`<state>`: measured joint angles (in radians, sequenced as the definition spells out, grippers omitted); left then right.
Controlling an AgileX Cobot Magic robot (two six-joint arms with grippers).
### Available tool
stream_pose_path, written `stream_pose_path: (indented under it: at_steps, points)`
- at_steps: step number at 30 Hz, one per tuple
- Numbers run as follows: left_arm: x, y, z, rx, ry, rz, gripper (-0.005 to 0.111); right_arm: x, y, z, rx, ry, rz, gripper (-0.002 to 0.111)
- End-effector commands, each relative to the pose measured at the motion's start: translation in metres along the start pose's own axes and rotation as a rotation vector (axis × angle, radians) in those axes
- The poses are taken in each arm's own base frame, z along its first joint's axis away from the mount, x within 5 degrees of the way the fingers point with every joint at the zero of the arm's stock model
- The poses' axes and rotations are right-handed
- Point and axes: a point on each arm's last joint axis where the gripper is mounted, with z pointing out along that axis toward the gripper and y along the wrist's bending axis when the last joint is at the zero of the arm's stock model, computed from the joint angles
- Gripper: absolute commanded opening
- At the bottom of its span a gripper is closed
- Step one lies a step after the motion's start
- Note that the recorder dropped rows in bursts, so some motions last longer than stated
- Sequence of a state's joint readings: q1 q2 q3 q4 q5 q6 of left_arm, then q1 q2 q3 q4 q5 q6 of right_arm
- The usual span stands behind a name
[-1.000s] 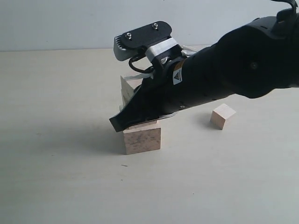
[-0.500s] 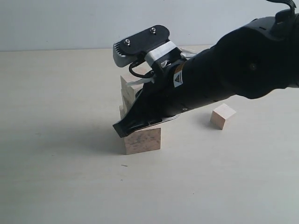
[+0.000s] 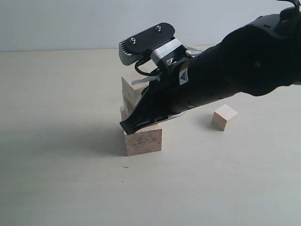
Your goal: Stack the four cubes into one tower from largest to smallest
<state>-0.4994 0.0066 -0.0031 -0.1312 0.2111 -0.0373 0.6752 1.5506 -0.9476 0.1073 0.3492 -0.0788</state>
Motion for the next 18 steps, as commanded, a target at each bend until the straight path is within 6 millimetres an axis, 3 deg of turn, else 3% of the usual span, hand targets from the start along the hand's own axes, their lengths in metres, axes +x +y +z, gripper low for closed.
stream_pose_path:
  at_steps: [1, 11, 18]
  points:
    - [0.000, 0.000, 0.000, -0.001, -0.007, 0.000, 0.000, 0.000, -0.003, 0.001, 0.010, -0.014, -0.007, 0.000]
    - [0.000, 0.000, 0.000, -0.001, -0.007, 0.000, 0.000, -0.005, -0.001, 0.011, 0.005, -0.021, -0.006, 0.000]
    - [0.000, 0.000, 0.000, -0.001, -0.007, 0.000, 0.000, -0.009, 0.000, 0.004, 0.002, -0.029, -0.007, 0.000]
